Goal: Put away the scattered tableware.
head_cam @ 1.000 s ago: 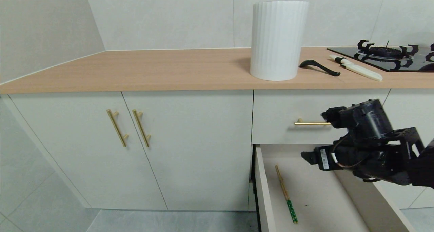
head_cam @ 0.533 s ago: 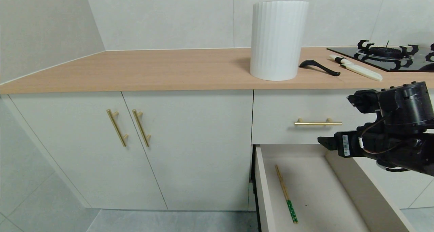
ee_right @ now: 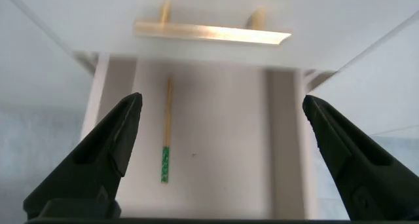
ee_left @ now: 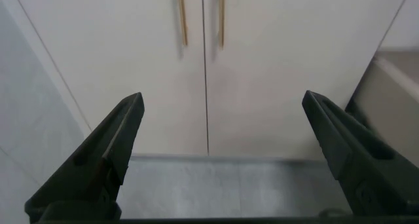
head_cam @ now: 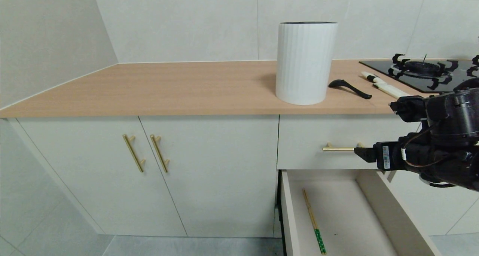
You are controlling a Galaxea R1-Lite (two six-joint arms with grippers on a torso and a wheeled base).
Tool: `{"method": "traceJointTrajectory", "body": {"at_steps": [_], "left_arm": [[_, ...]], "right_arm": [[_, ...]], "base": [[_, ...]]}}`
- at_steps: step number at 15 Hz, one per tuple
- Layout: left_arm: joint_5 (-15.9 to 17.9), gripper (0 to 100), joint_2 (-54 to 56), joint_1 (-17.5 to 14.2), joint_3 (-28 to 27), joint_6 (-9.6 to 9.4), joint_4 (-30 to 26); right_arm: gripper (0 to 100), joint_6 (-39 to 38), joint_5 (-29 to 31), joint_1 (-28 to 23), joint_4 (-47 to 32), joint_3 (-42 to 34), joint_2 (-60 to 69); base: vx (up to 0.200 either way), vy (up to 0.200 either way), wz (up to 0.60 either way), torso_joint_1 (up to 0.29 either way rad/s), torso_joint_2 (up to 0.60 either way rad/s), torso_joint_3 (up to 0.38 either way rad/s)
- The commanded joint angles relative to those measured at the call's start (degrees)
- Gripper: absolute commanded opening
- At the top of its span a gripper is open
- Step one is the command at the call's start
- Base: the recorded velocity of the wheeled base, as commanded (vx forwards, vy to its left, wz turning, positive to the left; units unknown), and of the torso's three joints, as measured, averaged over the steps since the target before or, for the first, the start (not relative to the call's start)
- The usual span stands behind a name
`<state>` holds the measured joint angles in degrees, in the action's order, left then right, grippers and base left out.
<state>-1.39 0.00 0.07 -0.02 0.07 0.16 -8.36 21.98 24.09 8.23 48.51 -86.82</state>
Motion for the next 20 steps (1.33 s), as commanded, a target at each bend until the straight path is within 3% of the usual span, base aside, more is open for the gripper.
{"method": "traceJointTrajectory", "body": {"at_steps": [1,16,20], "left_arm": [[-0.02,100,-0.09,0.01,0.02,0.01,0.02],[-0.02,100,-0.09,0.01,0.02,0.01,0.02],[-0.02,100,-0.09,0.01,0.02,0.01,0.02]], "right_arm": [[100,0.01,-0.01,-0.09,-0.05,-0.08,-0.01],[100,1.24,-0.01,-0.09,1.00,-0.96,-0.19],[100,4.85,-0.27,-0.09,4.69,-3.07,-0.54]], "base": [[0.000,0.000,0.00,0.149,-0.53,-0.290],[0.000,0.000,0.00,0.202,-0.49,-0.282],[0.000,0.000,0.00,0.080,-0.17,-0.094]]}}
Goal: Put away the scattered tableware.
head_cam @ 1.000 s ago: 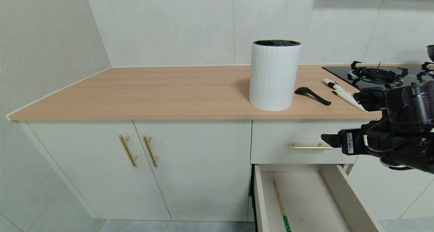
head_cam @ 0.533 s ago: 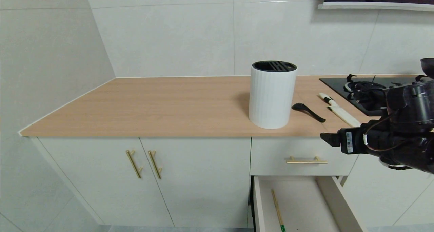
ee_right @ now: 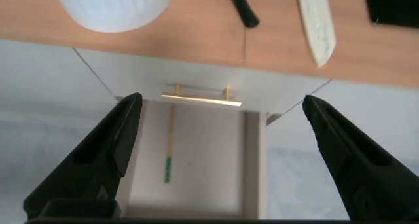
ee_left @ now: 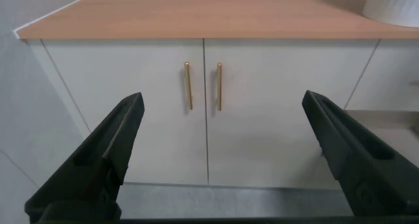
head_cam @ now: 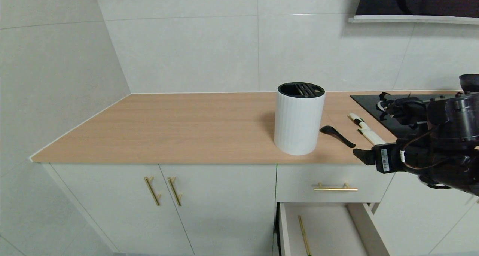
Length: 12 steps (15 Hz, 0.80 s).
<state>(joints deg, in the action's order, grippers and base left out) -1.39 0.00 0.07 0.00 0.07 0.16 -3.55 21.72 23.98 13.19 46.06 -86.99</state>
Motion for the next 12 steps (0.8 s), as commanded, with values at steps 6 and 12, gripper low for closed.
{"method": "traceJointTrajectory", "body": {"at_steps": [6,12], "left_arm": [[-0.02,100,-0.09,0.01,0.00,0.01,0.02],[-0.02,100,-0.09,0.01,0.00,0.01,0.02]], "right_arm": [[100,3.55,-9.77,-6.66,2.28,2.37,-0.46],[100,8.03,-19.17,-13.43,1.66,14.32,-11.71]], "base": [[0.000,0.000,0.00,0.000,0.00,0.000],[0.000,0.000,0.00,0.000,0.00,0.000]]}}
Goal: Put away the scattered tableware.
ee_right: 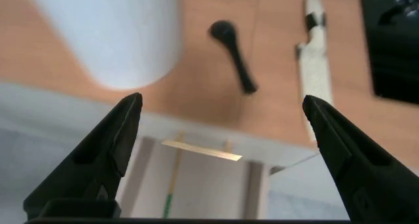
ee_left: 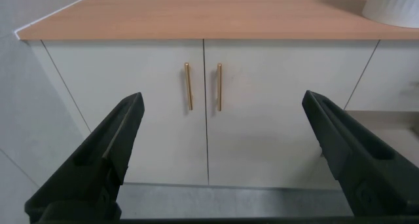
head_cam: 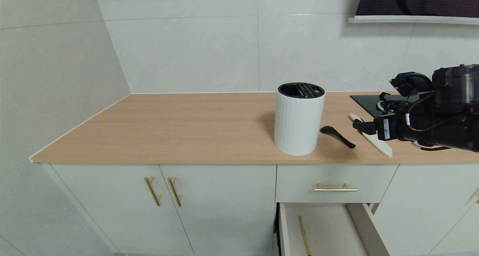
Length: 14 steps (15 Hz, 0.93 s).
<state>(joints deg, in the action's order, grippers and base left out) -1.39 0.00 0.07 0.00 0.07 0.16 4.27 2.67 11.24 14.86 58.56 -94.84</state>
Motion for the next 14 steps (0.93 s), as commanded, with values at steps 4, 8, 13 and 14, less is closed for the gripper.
{"method": "traceJointTrajectory", "body": {"at_steps": [4,8,13,14], "left_arm": [[-0.02,100,-0.09,0.01,0.00,0.01,0.02],[-0.02,100,-0.09,0.01,0.00,-0.07,0.02],[-0.02,100,-0.09,0.01,0.00,-0.07,0.02],[-0.02,100,-0.09,0.01,0.00,0.01,0.02]], "right_arm": [[100,0.48,-2.67,-2.98,-4.14,12.54,-17.92],[100,0.39,-6.36,-5.18,-4.75,15.35,-22.84],[100,-2.95,-6.54,-6.32,0.78,17.20,-28.20],[100,-2.86,-6.36,-6.49,1.31,17.20,-29.08]], "base": [[0.000,0.000,0.00,0.000,0.00,0.000],[0.000,0.000,0.00,0.000,0.00,0.000],[0.000,0.000,0.00,0.000,0.00,0.000],[0.000,0.000,0.00,0.000,0.00,0.000]]}}
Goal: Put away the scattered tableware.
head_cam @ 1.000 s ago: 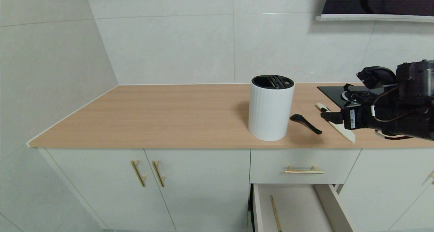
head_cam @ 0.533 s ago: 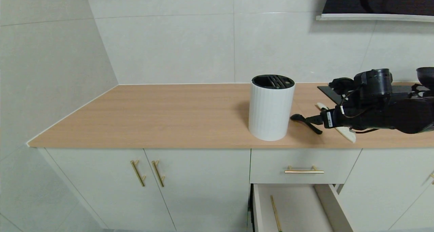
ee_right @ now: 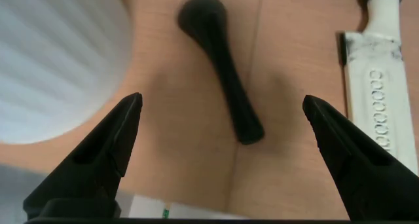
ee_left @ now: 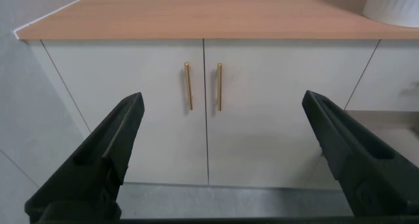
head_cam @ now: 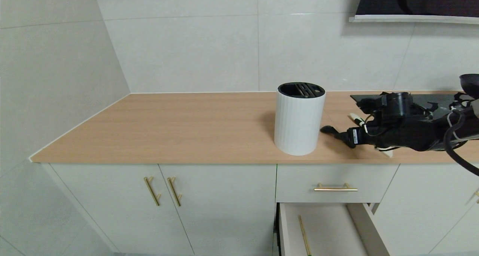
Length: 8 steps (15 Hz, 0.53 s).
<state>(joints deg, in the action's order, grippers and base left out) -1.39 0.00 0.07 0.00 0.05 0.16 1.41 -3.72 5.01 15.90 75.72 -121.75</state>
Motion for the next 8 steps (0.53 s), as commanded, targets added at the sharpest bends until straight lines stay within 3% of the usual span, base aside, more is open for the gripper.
{"method": "traceJointTrajectory", "body": {"at_steps": [1,8], "left_arm": [[-0.02,100,-0.09,0.01,0.00,0.04,0.02],[-0.02,100,-0.09,0.01,0.00,0.04,0.02]], "right_arm": [[100,0.08,0.29,-0.26,0.63,0.05,-2.79],[100,0.26,0.64,-0.26,3.44,0.05,-4.64]], "base": [[0.000,0.000,0.00,0.000,0.00,0.000],[0.000,0.000,0.00,0.000,0.00,0.000]]}}
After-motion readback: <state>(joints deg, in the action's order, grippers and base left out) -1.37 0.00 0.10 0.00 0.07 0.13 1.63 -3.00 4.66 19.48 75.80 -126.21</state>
